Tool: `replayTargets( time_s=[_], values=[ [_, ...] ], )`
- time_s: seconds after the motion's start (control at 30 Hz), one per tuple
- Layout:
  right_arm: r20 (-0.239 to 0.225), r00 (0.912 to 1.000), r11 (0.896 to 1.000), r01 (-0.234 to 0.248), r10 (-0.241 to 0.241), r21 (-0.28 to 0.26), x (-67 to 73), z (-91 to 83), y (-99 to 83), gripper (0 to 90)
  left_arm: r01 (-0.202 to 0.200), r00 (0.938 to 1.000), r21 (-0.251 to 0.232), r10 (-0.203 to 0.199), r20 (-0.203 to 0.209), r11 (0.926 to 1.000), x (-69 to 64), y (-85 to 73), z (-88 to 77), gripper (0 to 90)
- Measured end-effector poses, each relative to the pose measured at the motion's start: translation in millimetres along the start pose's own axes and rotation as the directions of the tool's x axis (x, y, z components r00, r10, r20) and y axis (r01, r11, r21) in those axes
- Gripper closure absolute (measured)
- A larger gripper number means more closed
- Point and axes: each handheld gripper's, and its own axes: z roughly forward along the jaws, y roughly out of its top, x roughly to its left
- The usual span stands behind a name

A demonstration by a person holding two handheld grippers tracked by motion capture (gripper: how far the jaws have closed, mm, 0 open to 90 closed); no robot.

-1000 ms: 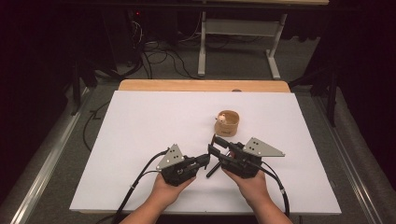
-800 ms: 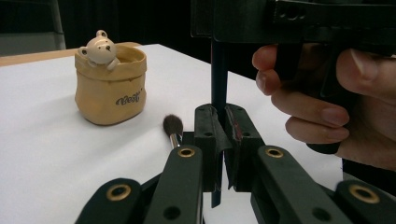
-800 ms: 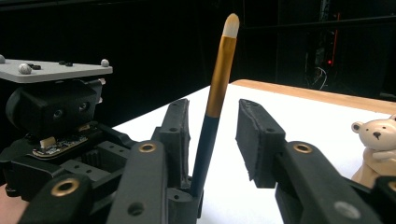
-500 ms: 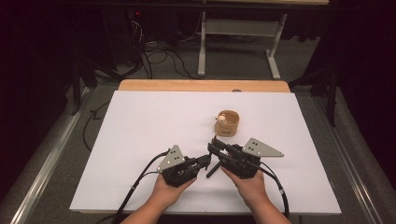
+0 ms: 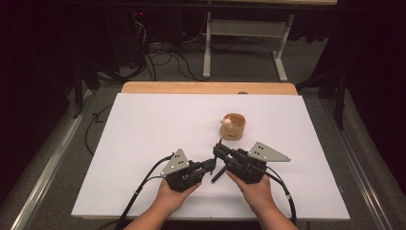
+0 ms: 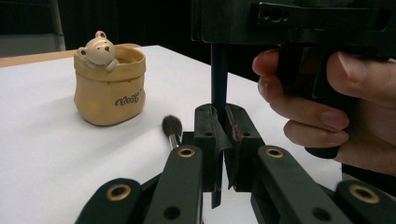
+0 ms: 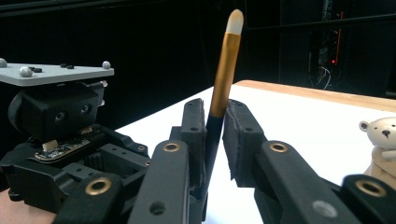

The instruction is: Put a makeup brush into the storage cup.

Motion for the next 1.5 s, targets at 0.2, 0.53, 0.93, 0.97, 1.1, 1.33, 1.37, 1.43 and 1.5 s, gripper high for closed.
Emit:
replayTargets(
  time_s=[0.2,0.53,0.93,0.97,1.1,1.33,1.37,1.43,1.5],
  values=[
    [-0.010,0.9999,1.000,-0.009,0.009,0.005,-0.7,0.4,-0.7,83.3,-0.001,1.0000,0.000,0.001,-0.002,1.0000,0.2,-1.5,0.8,84.4],
    [-0.025,0.9996,1.000,-0.016,0.016,0.004,0.0,0.6,-0.3,85.2,-0.003,1.0000,0.000,0.003,-0.008,1.0000,-0.2,-0.7,0.5,84.2],
    [-0.020,0.9998,1.000,0.003,-0.003,0.006,1.2,0.6,-0.1,85.5,-0.001,1.0000,-0.013,0.001,-0.006,0.9999,1.1,0.8,-1.2,78.9],
    [-0.024,0.9997,1.000,0.002,-0.002,0.004,1.3,0.6,-0.2,85.5,-0.002,1.0000,-0.018,0.001,-0.008,0.9998,1.2,1.0,-1.5,77.1],
    [-0.020,0.9998,1.000,0.008,-0.008,-0.001,1.7,0.2,0.1,85.5,-0.007,0.9999,-0.021,0.007,-0.014,0.9998,1.6,1.1,-2.2,71.1],
    [-0.011,0.9998,1.000,0.015,-0.015,-0.008,0.9,-1.5,1.2,85.4,-0.010,0.9992,-0.010,0.009,-0.040,0.9999,2.8,1.3,-2.3,58.8],
    [-0.011,0.9998,1.000,0.015,-0.015,-0.009,0.8,-2.0,1.4,85.5,-0.009,0.9989,-0.008,0.008,-0.046,0.9999,3.1,1.4,-2.3,56.0],
    [-0.006,0.9999,1.000,0.016,-0.016,-0.009,0.8,-2.6,1.7,85.4,-0.008,0.9984,-0.001,0.008,-0.055,1.0000,3.9,1.6,-2.5,52.3],
    [-0.006,0.9997,1.000,0.022,-0.022,-0.014,0.3,-3.2,2.1,85.4,-0.009,0.9979,0.003,0.010,-0.064,1.0000,4.5,1.5,-2.5,49.9]
  ],
)
